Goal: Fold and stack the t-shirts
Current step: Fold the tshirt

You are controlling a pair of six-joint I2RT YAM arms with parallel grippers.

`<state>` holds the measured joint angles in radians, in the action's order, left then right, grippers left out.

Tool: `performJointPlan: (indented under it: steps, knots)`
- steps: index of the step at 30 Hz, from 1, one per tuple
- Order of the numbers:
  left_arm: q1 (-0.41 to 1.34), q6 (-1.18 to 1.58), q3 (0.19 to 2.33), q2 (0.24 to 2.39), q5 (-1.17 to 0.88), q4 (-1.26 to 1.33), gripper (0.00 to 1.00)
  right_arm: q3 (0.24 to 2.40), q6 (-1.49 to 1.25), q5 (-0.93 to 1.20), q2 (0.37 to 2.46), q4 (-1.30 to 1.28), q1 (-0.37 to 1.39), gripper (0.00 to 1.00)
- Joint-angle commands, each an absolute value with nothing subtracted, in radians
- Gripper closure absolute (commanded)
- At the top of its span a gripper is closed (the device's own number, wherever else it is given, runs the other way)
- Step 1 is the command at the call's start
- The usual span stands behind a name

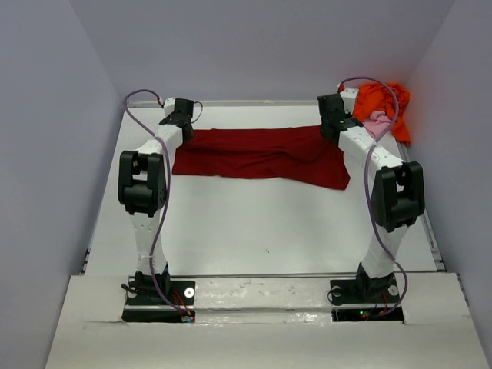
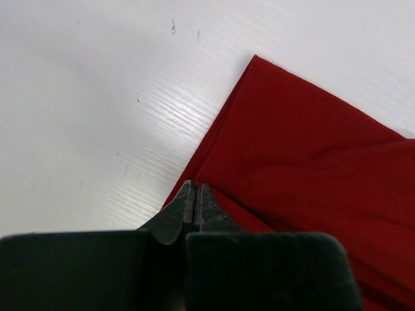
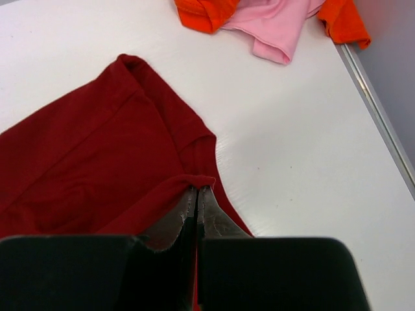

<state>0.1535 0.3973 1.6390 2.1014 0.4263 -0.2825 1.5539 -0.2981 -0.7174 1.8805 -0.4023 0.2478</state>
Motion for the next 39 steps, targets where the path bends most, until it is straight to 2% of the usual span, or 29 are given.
performJointPlan:
  steps: [1,5,7,8,10,11,14,15,17,23,30,35,39]
  knots:
    - [0.143,0.396,1.695,2.109,0.442,-0.293,1.00,1.609,-0.278,-0.747,1.948,-0.374,0.241,1.00]
    - [0.140,0.396,1.697,2.117,0.442,-0.291,1.00,1.646,-0.268,-0.749,2.011,-0.380,0.232,1.00]
    - [0.138,0.397,1.704,2.115,0.434,-0.295,0.87,1.670,-0.259,-0.744,2.039,-0.388,0.232,1.00]
    - [0.137,0.400,1.703,2.109,0.431,-0.287,0.65,1.680,-0.259,-0.736,2.045,-0.403,0.232,0.97]
    - [0.137,0.403,1.690,2.079,0.426,-0.272,0.45,1.692,-0.256,-0.724,2.048,-0.408,0.232,0.87]
    - [0.137,0.406,1.689,2.066,0.423,-0.270,0.33,1.692,-0.256,-0.710,2.046,-0.410,0.232,0.74]
    - [0.138,0.414,1.680,2.004,0.407,-0.258,0.24,1.695,-0.245,-0.689,2.030,-0.413,0.232,0.62]
    - [0.138,0.414,1.671,1.964,0.394,-0.256,0.20,1.694,-0.244,-0.660,2.023,-0.417,0.232,0.55]
    - [0.143,0.416,1.660,1.898,0.371,-0.249,0.19,1.689,-0.244,-0.615,1.999,-0.428,0.232,0.50]
    - [0.212,0.371,1.621,1.741,0.345,-0.248,0.12,1.661,-0.259,-0.476,1.930,-0.468,0.232,0.49]
    - [0.340,0.345,1.490,1.582,0.281,-0.279,0.12,1.554,-0.273,-0.253,1.904,-0.459,0.304,0.49]
    - [0.348,0.368,1.358,1.473,0.262,-0.209,0.12,1.488,-0.316,-0.068,1.916,-0.398,0.318,0.51]
    - [0.354,0.370,1.315,1.421,0.267,-0.172,0.12,1.424,-0.328,-0.044,1.908,-0.360,0.327,0.51]
